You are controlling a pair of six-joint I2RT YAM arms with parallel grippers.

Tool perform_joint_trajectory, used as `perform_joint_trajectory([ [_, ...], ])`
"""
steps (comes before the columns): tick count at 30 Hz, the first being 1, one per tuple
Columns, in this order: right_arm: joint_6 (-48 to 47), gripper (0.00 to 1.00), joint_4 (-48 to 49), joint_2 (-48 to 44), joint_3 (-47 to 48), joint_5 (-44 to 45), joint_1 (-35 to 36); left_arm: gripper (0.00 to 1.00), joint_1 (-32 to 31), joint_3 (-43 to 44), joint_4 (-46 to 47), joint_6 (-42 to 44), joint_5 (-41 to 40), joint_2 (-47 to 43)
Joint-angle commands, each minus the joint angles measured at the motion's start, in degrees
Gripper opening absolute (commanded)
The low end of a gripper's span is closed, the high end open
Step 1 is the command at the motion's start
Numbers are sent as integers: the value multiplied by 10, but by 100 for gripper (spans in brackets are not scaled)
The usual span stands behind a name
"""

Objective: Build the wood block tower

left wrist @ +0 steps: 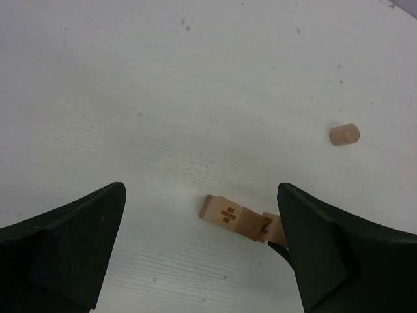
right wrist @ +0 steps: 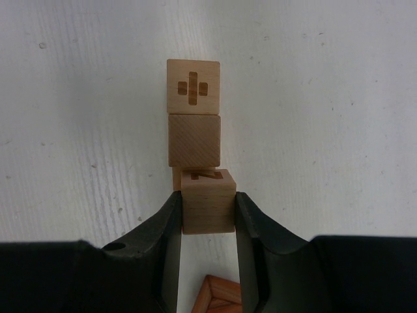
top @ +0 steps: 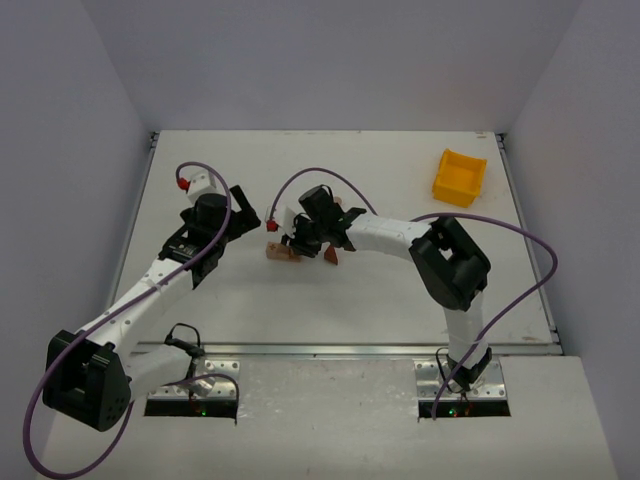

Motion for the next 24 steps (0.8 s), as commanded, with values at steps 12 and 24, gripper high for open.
perform_joint_trajectory([
  [12,7,19,-2,4,31,-7,0,100,5,0,26,-6,-7,5],
  [24,9,23,-2,7,33,-11,1,100,5,0,27,-6,-3,9],
])
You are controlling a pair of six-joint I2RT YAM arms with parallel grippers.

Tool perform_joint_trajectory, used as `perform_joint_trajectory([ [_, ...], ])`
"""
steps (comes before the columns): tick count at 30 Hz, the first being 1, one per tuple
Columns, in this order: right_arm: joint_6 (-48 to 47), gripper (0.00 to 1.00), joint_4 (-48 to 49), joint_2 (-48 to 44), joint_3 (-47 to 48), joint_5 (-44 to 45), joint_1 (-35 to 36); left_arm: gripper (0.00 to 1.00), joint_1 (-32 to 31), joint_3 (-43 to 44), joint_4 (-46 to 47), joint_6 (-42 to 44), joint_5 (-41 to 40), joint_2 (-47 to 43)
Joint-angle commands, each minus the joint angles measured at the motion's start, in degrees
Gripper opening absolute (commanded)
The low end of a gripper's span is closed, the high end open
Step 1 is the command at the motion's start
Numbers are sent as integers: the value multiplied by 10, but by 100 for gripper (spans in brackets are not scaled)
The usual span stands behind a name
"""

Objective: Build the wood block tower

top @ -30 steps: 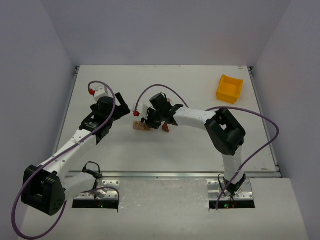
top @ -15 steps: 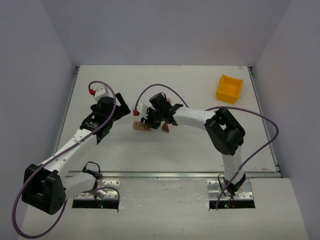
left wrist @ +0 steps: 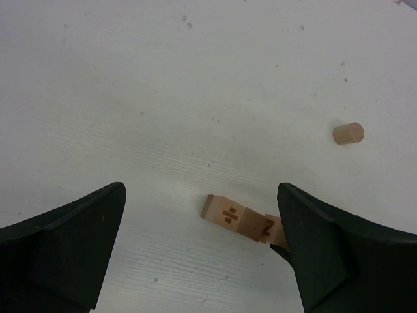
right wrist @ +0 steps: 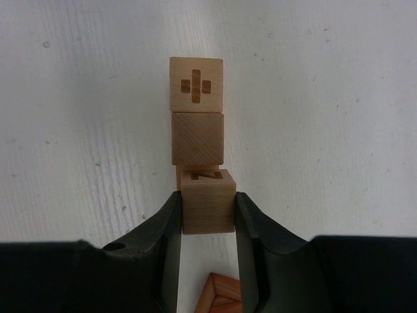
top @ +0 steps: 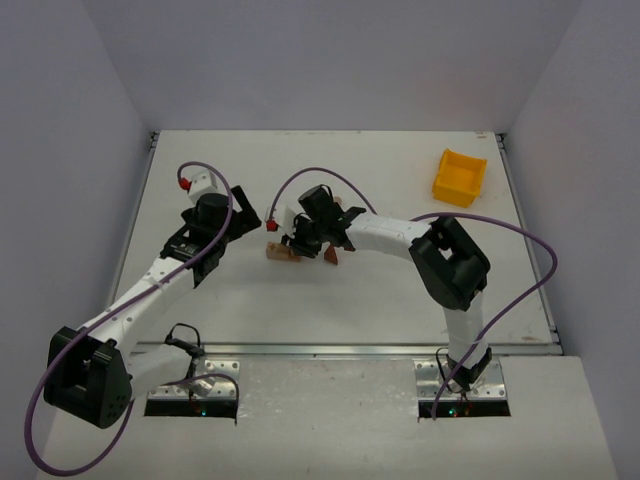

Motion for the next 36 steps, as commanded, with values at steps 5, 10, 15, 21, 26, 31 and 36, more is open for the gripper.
perform_joint_trajectory([
  [5,2,23,6,9,34,-4,4,100,5,0,24,-6,-3,0],
  [10,2,25,2,12,36,1,6,100,5,1,24,-6,-3,0],
  [15,1,26,-3,13,39,4,7,100,5,0,23,-6,-4,0],
  [21,2,29,-4,13,38,2,7,100,5,0,22,-6,-3,0],
  [26,1,30,-7,15,40,1,7,100,5,0,23,-6,-3,0],
  [31,2,32,-9,18,45,4,8,100,5,0,23,-6,-3,0],
  [36,2,34,-12,20,46,6,9,100,5,1,23,-6,-4,1],
])
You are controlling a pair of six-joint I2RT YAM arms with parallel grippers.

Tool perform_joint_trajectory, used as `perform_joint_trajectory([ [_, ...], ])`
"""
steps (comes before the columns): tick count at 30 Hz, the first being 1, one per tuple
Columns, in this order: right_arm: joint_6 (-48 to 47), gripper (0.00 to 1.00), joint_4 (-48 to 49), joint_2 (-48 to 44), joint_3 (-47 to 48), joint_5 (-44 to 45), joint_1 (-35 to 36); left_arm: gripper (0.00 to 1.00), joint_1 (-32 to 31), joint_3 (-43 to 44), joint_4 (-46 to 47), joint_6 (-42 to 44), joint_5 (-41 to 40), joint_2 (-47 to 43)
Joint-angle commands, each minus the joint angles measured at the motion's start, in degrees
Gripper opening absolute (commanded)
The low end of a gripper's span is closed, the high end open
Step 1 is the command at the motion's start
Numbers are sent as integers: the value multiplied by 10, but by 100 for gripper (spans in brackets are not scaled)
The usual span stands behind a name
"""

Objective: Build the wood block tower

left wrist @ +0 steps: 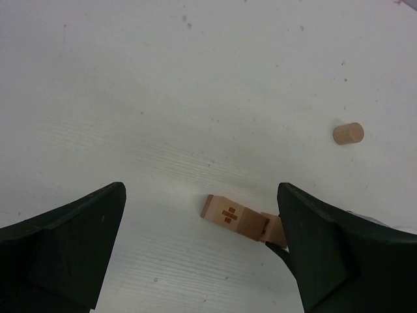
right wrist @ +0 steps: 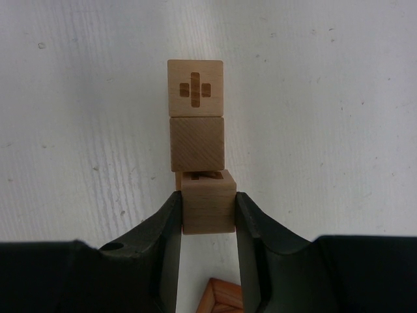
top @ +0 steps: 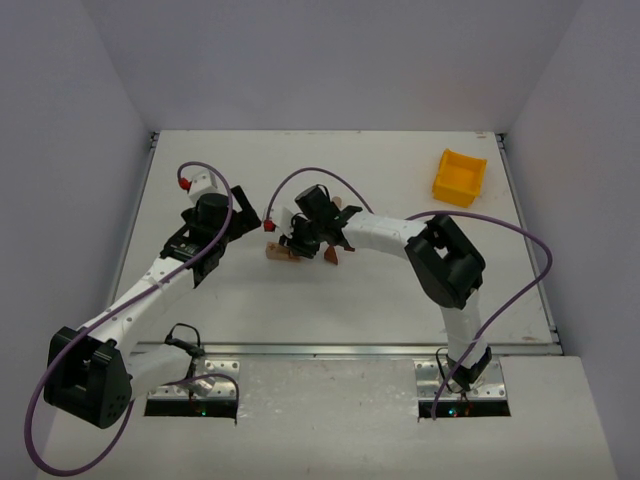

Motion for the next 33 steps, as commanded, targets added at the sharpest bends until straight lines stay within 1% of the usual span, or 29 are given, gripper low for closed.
perform_joint_trajectory([
  [1,2,34,6,4,25,1,6,100,5,0,23,-6,-3,0],
  [7,2,36,0,7,30,4,7,100,5,2,23,-5,-1,0],
  [9,3,40,0,6,29,6,7,100,5,1,24,-5,-1,1],
  [12,3,43,-1,7,30,7,7,100,5,1,23,-5,-1,1],
  [17,4,45,-1,10,31,7,8,100,5,1,24,-5,-1,1],
  [20,4,48,-1,10,33,9,8,100,5,1,24,-5,0,1],
  [28,1,60,0,-6,29,-5,8,100,5,2,27,-3,3,7],
  [33,0,62,5,-23,22,-4,8,100,5,2,26,-3,4,7],
])
